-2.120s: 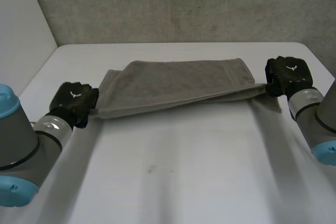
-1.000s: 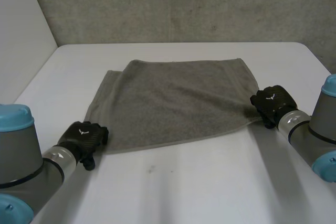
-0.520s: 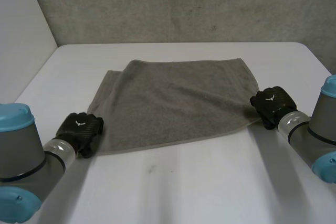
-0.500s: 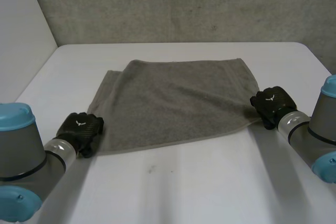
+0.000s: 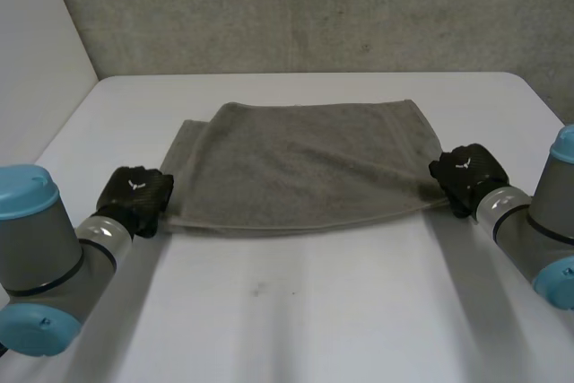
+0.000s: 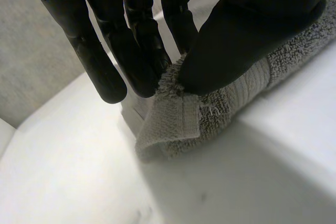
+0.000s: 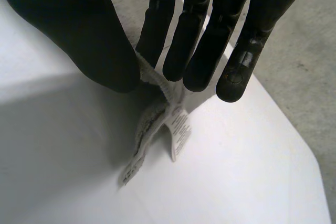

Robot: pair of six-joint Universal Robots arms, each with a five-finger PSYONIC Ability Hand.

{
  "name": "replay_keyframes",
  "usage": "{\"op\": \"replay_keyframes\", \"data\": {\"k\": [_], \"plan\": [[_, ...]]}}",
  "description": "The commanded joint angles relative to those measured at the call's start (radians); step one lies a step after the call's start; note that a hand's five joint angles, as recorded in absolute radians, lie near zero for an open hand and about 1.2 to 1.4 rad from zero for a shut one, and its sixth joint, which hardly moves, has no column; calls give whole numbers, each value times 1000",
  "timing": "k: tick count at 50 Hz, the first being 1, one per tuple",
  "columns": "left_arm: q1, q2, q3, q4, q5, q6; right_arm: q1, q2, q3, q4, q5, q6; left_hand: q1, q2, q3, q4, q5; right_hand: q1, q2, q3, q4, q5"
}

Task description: Fold the towel.

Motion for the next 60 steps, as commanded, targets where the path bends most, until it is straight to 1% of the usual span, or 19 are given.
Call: {"op": "replay_keyframes", "data": {"k": [1, 8, 10, 12, 13, 14, 17, 19, 20, 22, 26, 31, 33, 36, 39, 41, 47, 55, 60], "plan": [[-11, 30, -1, 4, -2, 0, -3, -64, -22, 24, 5, 9, 241, 186, 188, 187, 204, 315, 220, 209, 200, 308], [-12, 195, -50, -68, 0, -2, -38, -184, -41, 176, -12, 49, 241, 186, 188, 187, 204, 315, 220, 209, 200, 308], [-12, 290, -64, -141, 0, -3, -43, -207, -42, 241, -37, 48, 241, 186, 188, 187, 204, 315, 220, 209, 200, 308], [-12, 336, -67, -188, 0, 0, -80, -248, -42, 414, -105, 20, 241, 186, 188, 187, 204, 315, 220, 209, 200, 308], [-8, 381, -71, -247, 0, 1, -80, -248, -42, 415, -106, 20, 241, 186, 188, 187, 204, 315, 220, 209, 200, 308], [-7, 381, -71, -248, 0, 1, -98, -274, -39, 482, -136, -6, 241, 186, 188, 187, 204, 315, 220, 209, 200, 308], [-3, 479, -73, -436, 20, 4, -145, -344, -26, 600, -196, -88, 241, 186, 188, 187, 204, 315, 220, 209, 200, 308], [-4, 503, -73, -488, 31, 4, -178, -378, -15, 663, -222, -148, 241, 186, 188, 187, 204, 315, 220, 209, 200, 308], [-4, 504, -73, -488, 31, 4, -178, -379, -15, 663, -222, -148, 241, 186, 188, 187, 204, 315, 220, 209, 200, 308], [-7, 531, -76, -543, 57, 3, -227, -437, 4, 750, -253, -263, 241, 186, 188, 187, 204, 315, 220, 209, 200, 308], [-9, 527, -77, -539, 67, 1, -242, -460, 7, 768, -267, -313, 241, 186, 188, 187, 204, 315, 220, 209, 200, 308], [-1, 485, -68, -452, 69, 1, -235, -444, -7, 740, -270, -316, 241, 186, 188, 187, 204, 315, 220, 209, 200, 308], [0, 397, -53, -326, 66, 4, -230, -361, -28, 687, -264, -314, 241, 186, 188, 187, 204, 315, 220, 209, 200, 308], [0, 344, -33, -267, 64, 4, -229, -303, -59, 651, -255, -314, 241, 186, 188, 187, 204, 315, 220, 209, 200, 308], [-7, 237, 16, -179, 57, 4, -190, -210, -131, 590, -232, -303, 241, 186, 188, 187, 204, 315, 220, 209, 200, 308], [-12, 132, 86, -119, 57, 4, -115, -105, -223, 526, -197, -264, 241, 186, 188, 187, 204, 315, 220, 209, 200, 308], [-15, -32, 206, -70, 57, 4, -48, 36, -345, 378, -132, -204, 241, 186, 188, 187, 204, 315, 220, 209, 200, 308], [-20, -261, 413, 2, 9, 3, 11, 236, -449, -66, -71, -153, 241, 186, 188, 187, 204, 315, 220, 209, 200, 308], [-20, -332, 475, 38, -5, 3, 15, 330, -513, -153, -41, -138, 241, 186, 188, 187, 204, 315, 220, 209, 200, 308]]}}
